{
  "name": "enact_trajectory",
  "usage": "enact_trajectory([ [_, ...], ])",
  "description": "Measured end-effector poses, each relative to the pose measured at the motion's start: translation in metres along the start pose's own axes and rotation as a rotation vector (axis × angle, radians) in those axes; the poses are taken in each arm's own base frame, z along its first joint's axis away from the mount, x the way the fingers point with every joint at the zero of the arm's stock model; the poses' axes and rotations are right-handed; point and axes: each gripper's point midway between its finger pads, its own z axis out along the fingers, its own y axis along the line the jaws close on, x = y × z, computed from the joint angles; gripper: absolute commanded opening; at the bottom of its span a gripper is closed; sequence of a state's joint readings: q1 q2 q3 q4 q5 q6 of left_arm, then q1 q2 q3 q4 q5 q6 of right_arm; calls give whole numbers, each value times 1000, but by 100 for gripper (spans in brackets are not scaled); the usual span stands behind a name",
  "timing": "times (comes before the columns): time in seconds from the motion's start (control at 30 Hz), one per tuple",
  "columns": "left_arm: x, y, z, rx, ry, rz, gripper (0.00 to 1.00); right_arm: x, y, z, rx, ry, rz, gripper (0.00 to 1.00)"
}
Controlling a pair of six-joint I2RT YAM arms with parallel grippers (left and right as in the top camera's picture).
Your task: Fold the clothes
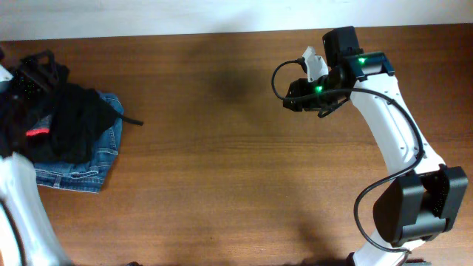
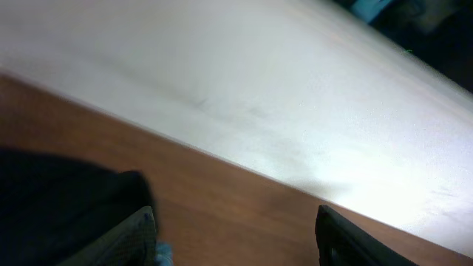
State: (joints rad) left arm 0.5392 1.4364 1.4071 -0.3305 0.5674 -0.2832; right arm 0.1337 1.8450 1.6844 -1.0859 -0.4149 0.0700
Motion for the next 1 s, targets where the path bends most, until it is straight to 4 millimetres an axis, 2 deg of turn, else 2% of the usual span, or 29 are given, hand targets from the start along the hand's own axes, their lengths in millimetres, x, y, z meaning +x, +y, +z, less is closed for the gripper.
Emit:
enact_trajectory([
  [0.1,-9,-36,-29,78,-26,35,68,0,0,0,0,0,-1,54],
  [0.17,-1,-56,-35,141,5,50,63,0,0,0,0,-2,-1,56],
  [0.27,29,-88,-31,231,106,91,59,-2,0,0,-1,-8,-10,59],
  [0.33,56,-108,-25,256,188,151,59,-3,1,-2,-1,-16,-32,60],
  [0.4,78,-128,-22,265,237,242,59,-6,5,-12,0,-47,-60,63],
  [0.47,91,-146,-22,275,255,332,60,-10,13,-29,1,-98,-96,64],
  [0.5,96,-156,-25,275,254,380,60,-12,19,-44,1,-138,-121,67],
  [0.6,98,-184,-39,268,208,501,76,-11,44,-100,1,-282,-216,73],
  [0.63,97,-192,-47,262,185,537,85,-7,55,-126,2,-345,-256,75],
  [0.67,95,-197,-54,254,166,557,99,-3,63,-145,3,-392,-286,77],
  [0.73,88,-209,-76,218,106,617,99,14,85,-203,17,-543,-364,99],
  [0.8,86,-211,-87,184,81,637,99,29,96,-241,49,-649,-414,99],
  [0.9,89,-208,-92,149,86,653,99,48,103,-275,92,-749,-439,99],
  [1.0,94,-202,-88,114,114,662,99,62,106,-297,121,-813,-451,99],
])
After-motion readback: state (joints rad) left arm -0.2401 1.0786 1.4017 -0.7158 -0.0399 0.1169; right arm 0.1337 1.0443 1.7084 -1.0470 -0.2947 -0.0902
